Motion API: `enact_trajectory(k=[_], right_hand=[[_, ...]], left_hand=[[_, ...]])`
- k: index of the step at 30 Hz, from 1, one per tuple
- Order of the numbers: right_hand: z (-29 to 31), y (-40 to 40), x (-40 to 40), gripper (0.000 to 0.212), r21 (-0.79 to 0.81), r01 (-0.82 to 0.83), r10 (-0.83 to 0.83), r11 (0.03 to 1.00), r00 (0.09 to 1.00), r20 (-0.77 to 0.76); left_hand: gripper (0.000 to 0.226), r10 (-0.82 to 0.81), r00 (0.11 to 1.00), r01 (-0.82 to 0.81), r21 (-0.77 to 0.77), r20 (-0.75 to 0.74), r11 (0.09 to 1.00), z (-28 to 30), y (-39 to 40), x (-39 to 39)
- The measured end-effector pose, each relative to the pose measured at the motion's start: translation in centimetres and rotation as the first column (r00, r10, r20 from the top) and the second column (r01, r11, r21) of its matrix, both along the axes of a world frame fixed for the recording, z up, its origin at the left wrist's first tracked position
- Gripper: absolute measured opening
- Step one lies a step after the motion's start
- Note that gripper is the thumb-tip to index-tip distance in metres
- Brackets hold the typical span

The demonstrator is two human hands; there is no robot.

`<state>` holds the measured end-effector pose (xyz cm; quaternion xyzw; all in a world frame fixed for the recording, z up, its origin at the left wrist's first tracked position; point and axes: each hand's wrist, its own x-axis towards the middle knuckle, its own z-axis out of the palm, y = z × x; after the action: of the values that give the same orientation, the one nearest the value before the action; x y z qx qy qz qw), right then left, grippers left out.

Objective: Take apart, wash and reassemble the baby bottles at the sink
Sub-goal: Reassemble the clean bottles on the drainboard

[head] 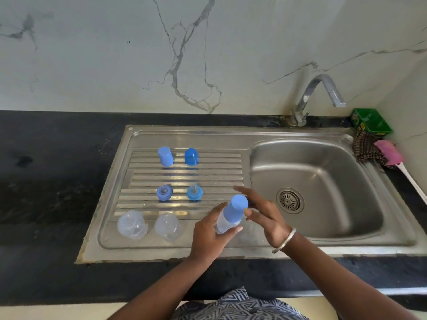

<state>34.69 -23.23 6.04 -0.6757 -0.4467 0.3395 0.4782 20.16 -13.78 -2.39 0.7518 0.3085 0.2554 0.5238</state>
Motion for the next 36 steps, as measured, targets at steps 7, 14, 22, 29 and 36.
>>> enact_trajectory(k=[7, 14, 22, 29, 36], right_hand=[[-1.2, -0.1, 3.8, 0.069, 0.068, 0.009, 0.003, 0.998, 0.985, -0.173], [-3.7, 1.7, 7.0, 0.064, -0.046, -0.094, 0.096, 0.994, 0.995, 0.034], [-4.3, 7.1, 8.5, 0.061, -0.022, -0.023, 0.026, 0.999, 0.99, 0.14], [-4.5, 15.0, 10.1, 0.056, -0.001, 0.08, -0.079, 0.997, 0.983, 0.163], [-4.9, 22.3, 12.0, 0.057, -0.005, 0.207, -0.198, 0.978, 0.941, 0.274]], left_hand=[[0.059, 0.091, 0.996, -0.09, -0.19, -0.005, 0.978, 2.1, -0.3, 3.3], [0.06, 0.106, 0.993, -0.115, -0.264, -0.049, 0.958, 4.9, 1.4, 6.8], [0.058, 0.187, 0.976, -0.208, -0.245, -0.107, 0.947, 7.1, 5.7, 8.9], [0.044, 0.202, 0.96, -0.236, -0.173, -0.191, 0.956, 7.7, 12.6, 11.3], [0.051, 0.166, 0.946, -0.218, -0.166, -0.28, 0.962, 7.3, 19.5, 14.2]])
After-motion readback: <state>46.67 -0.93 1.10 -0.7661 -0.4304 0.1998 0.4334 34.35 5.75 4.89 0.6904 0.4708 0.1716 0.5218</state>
